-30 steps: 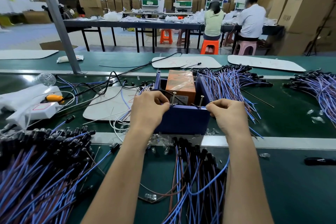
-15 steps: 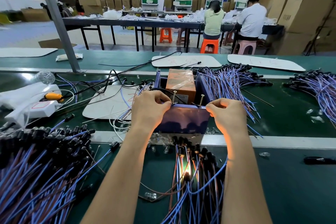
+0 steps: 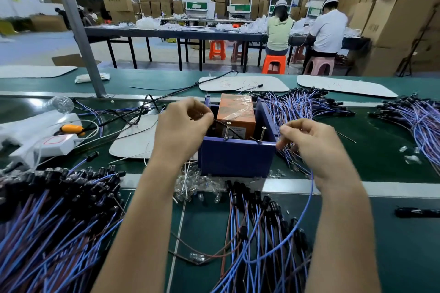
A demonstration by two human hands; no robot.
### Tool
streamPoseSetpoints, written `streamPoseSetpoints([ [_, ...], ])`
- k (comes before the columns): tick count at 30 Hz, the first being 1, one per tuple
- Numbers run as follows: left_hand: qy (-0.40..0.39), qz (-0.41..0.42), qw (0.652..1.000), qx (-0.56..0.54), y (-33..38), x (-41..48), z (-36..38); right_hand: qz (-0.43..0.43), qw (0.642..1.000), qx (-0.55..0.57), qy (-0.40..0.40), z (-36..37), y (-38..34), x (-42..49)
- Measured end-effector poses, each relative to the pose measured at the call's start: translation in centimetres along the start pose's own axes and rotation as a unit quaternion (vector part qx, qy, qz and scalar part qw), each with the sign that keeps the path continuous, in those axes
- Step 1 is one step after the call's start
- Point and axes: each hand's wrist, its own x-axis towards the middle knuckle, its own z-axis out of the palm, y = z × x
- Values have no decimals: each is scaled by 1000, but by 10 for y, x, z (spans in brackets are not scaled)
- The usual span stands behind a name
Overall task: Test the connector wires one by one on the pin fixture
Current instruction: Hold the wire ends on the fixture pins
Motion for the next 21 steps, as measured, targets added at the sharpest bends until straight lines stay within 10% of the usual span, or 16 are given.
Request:
streamPoseSetpoints([
  [6, -429, 37, 902, 24, 26, -26, -66, -8, 940, 104, -325, -22, -38, -37],
  [10, -418, -31, 908, 16, 28, -30, -42, 8, 929, 126, -347, -14, -44, -36],
  [16, -455, 44, 820, 345, -11, -95, 34, -1, 960, 57, -272, -8, -43, -37],
  [21, -420, 50, 856, 298, -28, -108, 39, 1, 972, 21, -236, -9, -42, -38],
])
